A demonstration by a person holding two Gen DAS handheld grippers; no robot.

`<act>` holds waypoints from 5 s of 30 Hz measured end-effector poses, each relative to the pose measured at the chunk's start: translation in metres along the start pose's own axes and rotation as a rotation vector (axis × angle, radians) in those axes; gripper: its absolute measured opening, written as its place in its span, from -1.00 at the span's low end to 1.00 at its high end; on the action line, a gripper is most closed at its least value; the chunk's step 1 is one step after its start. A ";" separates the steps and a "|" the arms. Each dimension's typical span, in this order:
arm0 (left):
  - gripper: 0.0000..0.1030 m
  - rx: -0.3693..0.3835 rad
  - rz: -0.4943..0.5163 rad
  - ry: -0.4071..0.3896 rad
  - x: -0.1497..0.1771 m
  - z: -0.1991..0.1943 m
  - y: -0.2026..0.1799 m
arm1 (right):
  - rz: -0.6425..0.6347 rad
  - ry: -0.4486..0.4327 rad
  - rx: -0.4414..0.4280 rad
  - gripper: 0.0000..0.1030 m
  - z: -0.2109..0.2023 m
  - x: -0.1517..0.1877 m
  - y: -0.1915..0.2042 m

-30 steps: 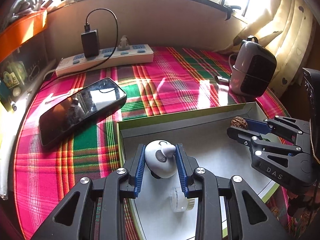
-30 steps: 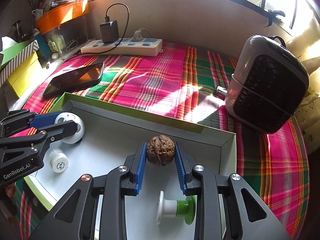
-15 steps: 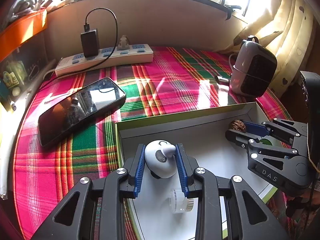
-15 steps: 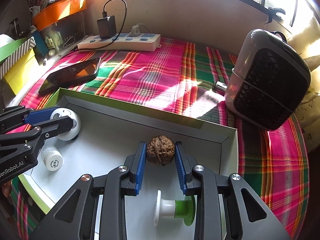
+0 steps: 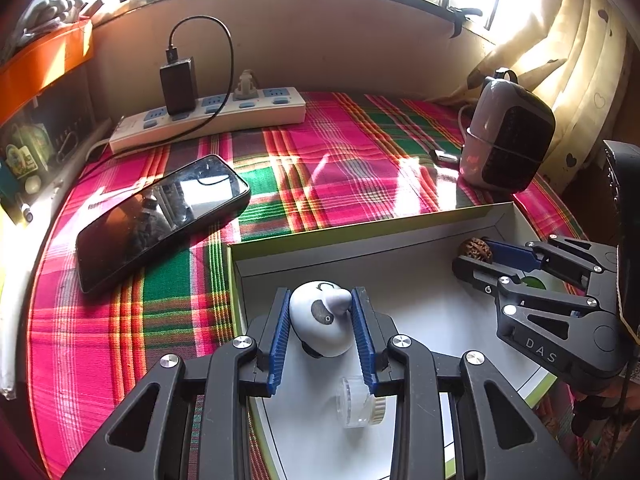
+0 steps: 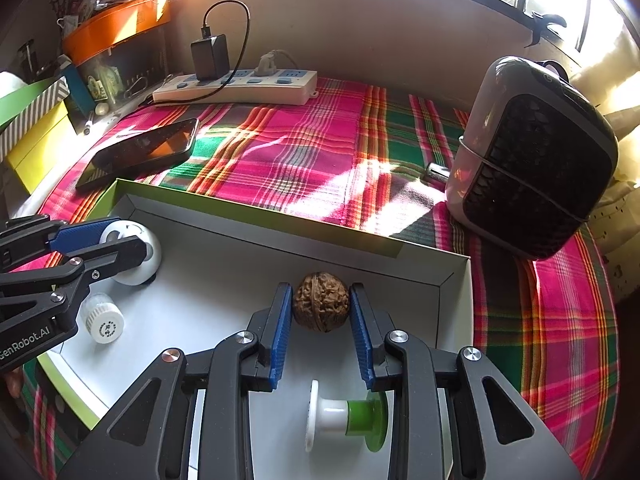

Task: Organize objects
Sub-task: 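Open right gripper to release the walnut while left gripper releases the panda toy, then lift both open grippers up and back out of the box, then move left gripper onto the pink-green clip while right gripper lowers onto the walnut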

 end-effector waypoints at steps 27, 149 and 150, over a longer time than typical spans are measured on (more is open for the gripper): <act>-0.23 -0.016 0.009 -0.024 0.006 -0.017 -0.004 | 0.031 -0.047 -0.005 -0.07 -0.020 0.005 0.001; -0.23 0.157 0.167 0.029 0.114 -0.070 -0.095 | 0.021 -0.071 -0.088 -0.34 -0.097 0.137 0.013; -0.23 0.156 0.167 0.027 0.114 -0.070 -0.095 | 0.022 -0.070 -0.089 -0.34 -0.096 0.137 0.013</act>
Point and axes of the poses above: each gripper's, at about its wrist camera, not at the fingertips, and z roughly the way its jaws point, y to its left, x to its underside, the point moved 1 cm from there along z, roughly the way its jaws point, and after that the axes turned 6 degrees about -x, right-handed, at the moved point
